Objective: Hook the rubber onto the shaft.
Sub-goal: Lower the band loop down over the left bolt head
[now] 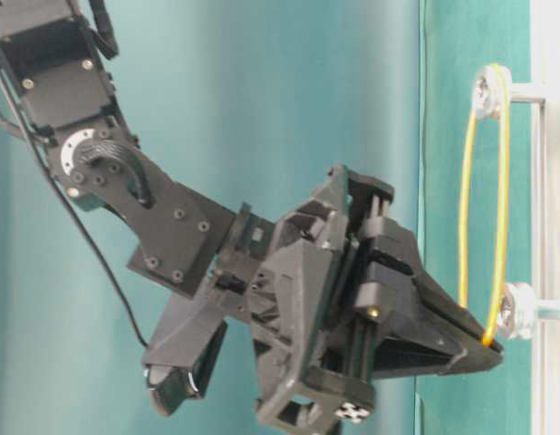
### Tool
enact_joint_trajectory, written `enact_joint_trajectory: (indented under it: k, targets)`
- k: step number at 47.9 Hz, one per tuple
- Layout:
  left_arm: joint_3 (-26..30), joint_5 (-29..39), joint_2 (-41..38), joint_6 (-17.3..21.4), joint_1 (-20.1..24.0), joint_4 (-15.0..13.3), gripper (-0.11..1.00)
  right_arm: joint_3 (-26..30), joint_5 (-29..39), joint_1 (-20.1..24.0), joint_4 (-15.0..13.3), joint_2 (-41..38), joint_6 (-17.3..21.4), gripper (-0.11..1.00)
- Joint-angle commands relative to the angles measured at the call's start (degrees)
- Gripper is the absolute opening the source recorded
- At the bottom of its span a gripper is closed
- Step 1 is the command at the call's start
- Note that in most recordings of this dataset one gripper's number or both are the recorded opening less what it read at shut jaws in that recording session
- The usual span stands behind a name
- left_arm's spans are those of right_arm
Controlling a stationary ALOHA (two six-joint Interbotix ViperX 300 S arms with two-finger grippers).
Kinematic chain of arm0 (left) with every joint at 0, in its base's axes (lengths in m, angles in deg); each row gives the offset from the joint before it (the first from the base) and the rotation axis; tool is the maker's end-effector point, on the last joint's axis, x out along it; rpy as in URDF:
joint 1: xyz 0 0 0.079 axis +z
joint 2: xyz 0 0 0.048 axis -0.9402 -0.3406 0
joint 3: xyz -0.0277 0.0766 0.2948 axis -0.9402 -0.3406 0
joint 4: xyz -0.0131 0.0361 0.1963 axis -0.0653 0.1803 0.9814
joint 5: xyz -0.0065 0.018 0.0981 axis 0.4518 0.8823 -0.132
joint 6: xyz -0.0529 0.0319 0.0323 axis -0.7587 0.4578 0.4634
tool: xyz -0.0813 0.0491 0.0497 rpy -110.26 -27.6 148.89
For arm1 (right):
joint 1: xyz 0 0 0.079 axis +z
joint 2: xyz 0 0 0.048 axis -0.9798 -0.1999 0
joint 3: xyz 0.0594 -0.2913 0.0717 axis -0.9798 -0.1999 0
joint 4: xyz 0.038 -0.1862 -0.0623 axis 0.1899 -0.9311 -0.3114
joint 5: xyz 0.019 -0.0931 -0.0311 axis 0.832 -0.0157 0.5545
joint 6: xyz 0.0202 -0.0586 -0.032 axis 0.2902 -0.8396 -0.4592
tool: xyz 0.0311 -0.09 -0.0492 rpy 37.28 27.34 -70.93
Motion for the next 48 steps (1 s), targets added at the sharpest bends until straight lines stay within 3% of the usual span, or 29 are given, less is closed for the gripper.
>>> enact_joint_trajectory:
  k: [1, 48]
  targets:
    - [1.8, -0.4, -0.4, 0.0, -0.1, 0.2, 0.0, 1.8, -1.1, 0.0, -0.2, 0.7, -0.2, 0.07]
    - [1.8, -0.4, -0.4, 0.1, 0.0, 0.2, 0.0, 1.5, -3.3, -0.4, -1.1, -1.4, 0.0, 0.07]
